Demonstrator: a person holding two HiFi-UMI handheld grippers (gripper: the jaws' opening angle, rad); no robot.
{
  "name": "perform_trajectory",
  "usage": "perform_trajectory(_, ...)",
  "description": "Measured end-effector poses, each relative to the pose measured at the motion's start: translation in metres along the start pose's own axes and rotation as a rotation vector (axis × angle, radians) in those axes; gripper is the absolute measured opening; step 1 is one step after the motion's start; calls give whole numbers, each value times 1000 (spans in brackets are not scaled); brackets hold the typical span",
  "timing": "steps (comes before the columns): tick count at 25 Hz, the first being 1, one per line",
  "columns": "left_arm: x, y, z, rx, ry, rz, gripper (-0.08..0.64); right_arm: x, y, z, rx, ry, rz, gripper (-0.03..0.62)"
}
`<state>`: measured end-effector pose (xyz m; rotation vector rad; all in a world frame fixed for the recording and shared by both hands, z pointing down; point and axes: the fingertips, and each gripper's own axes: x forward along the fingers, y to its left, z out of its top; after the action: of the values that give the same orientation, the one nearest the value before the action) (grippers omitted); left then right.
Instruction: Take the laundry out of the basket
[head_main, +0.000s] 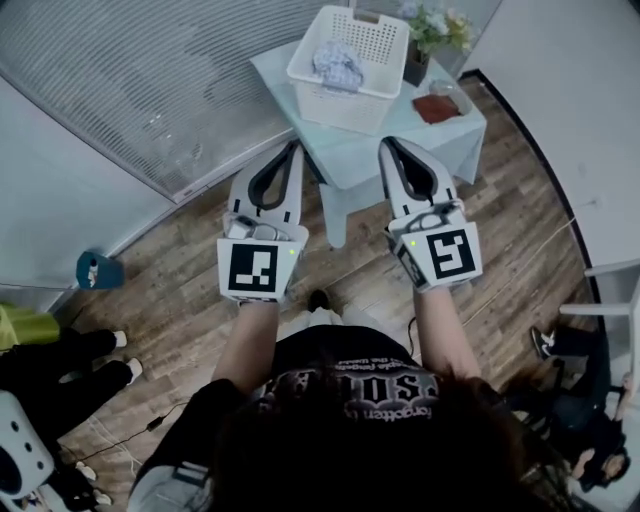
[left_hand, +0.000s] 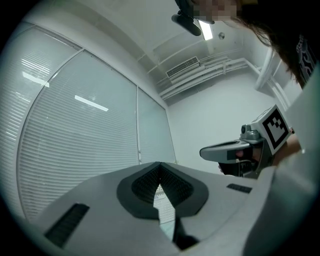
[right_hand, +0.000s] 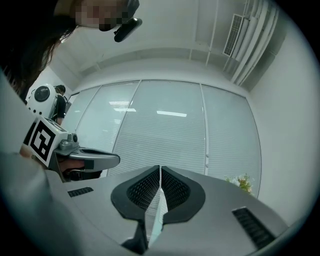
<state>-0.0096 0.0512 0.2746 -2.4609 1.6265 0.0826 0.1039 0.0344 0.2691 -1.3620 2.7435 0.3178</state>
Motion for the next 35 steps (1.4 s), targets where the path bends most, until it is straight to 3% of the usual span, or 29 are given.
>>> perform_trajectory(19,51,74,-19,5,7,15,-3,86,-19,-21,8,25,-17,29)
perform_trajectory(27,98,106,-28,28,15,55,-3,142,-50,-33,18,9,9,29)
perform_trajectory(35,173,128,-42,42,38,94,-3,207,-108,-45,48,-1,40,29)
